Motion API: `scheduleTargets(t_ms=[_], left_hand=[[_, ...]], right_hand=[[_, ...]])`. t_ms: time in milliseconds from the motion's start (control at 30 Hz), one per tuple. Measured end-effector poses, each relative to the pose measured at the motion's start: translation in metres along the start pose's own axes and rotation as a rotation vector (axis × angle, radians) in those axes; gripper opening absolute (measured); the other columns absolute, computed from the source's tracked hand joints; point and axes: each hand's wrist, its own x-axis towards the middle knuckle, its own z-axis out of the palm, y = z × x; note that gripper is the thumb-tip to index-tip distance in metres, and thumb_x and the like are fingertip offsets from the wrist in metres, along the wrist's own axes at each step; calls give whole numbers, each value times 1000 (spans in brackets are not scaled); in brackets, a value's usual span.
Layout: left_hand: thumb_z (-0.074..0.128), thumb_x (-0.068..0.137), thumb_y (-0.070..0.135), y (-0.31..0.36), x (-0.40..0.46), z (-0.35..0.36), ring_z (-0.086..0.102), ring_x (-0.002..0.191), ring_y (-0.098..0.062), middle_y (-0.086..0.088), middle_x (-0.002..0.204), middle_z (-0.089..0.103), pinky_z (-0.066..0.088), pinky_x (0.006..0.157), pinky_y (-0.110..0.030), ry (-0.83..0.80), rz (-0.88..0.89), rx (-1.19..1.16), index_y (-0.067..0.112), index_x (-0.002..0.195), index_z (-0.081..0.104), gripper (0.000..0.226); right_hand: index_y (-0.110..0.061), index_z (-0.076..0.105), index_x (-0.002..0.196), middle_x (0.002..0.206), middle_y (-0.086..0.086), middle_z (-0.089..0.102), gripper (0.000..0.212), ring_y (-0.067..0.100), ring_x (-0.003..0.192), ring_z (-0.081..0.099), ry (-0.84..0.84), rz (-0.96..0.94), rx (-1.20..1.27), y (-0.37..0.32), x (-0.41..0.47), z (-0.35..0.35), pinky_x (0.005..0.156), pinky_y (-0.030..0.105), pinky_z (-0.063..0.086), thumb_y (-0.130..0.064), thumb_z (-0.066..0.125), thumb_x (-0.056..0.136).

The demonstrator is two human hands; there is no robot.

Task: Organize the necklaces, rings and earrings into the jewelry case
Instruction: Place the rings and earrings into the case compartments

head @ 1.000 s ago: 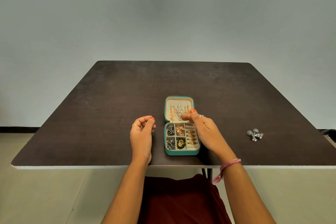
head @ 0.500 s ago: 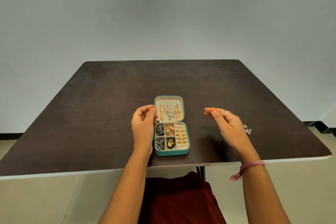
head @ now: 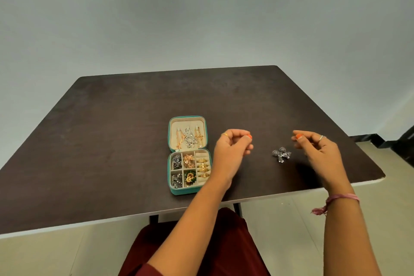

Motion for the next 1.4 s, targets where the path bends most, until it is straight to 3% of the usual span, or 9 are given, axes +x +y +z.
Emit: scheduleTargets(t_ms=[100, 367, 533, 767, 933, 1100, 1233, 1300, 1400], left_hand=[[58, 89, 6, -23, 3, 14, 60, 66, -6, -2, 78, 63, 50, 63, -18, -37, -41, 101, 13, 92, 63, 9], [56, 87, 15, -45, 16, 28, 61, 67, -13, 1, 88, 63, 56, 72, -36, -25, 62, 522, 29, 85, 58, 14], [53, 91, 36, -46, 26, 36, 55, 91, -4, 13, 102, 62, 40, 76, -24, -132, 173, 958, 32, 109, 63, 20], [50, 92, 43, -47, 31, 41, 59, 93, -10, 13, 107, 58, 47, 76, -28, -175, 256, 1084, 39, 106, 65, 21], [51, 91, 41, -48, 29, 40, 56, 82, -5, 14, 95, 56, 44, 71, -27, -155, 268, 1023, 37, 98, 65, 16], [53, 89, 37, -49, 24, 38, 63, 63, -14, 9, 86, 62, 53, 70, -38, -121, 220, 736, 32, 85, 58, 9], [55, 90, 27, -45, 19, 35, 66, 63, -12, 2, 63, 64, 54, 73, -37, -95, 161, 547, 28, 86, 57, 5], [56, 91, 24, -43, 17, 33, 66, 63, -10, -1, 67, 67, 54, 73, -34, -92, 150, 492, 25, 86, 57, 6], [57, 90, 18, -41, 15, 32, 66, 59, -11, 2, 84, 72, 55, 71, -34, -91, 151, 409, 19, 85, 57, 5]], right_hand=[[-26, 69, 99, 97, 5, 71, 14, 21, 93, 66, 4, 55, 28, 12, 2, -3, 86, 33, 52, -19, 59, 93], [-24, 72, 100, 91, -2, 71, 15, 11, 89, 66, -92, 60, -111, 21, 7, -2, 80, 25, 51, -22, 70, 85], [-22, 71, 99, 95, -6, 65, 17, 2, 86, 62, -145, -3, -259, 19, 12, 0, 72, 15, 45, -18, 72, 83], [-26, 72, 88, 93, -11, 62, 9, 3, 84, 59, -174, -51, -355, 20, 12, -1, 66, 14, 40, -18, 71, 83], [-23, 73, 87, 92, -7, 68, 8, 5, 85, 63, -139, 11, -190, 22, 12, 2, 71, 18, 46, -17, 67, 86], [-16, 70, 92, 92, -2, 72, 9, 8, 90, 66, -59, 92, 155, 15, 7, 5, 79, 19, 47, -15, 62, 90], [-8, 68, 95, 91, 2, 74, 10, 4, 91, 67, 23, 97, 310, 9, 2, 13, 83, 17, 47, -11, 58, 92], [-9, 67, 95, 93, 5, 74, 10, 7, 93, 66, 53, 106, 377, 6, -1, 18, 85, 19, 47, -11, 58, 92], [-15, 66, 92, 93, 1, 75, 9, 3, 91, 65, 77, 111, 425, 1, -6, 23, 75, 12, 45, -13, 57, 92]])
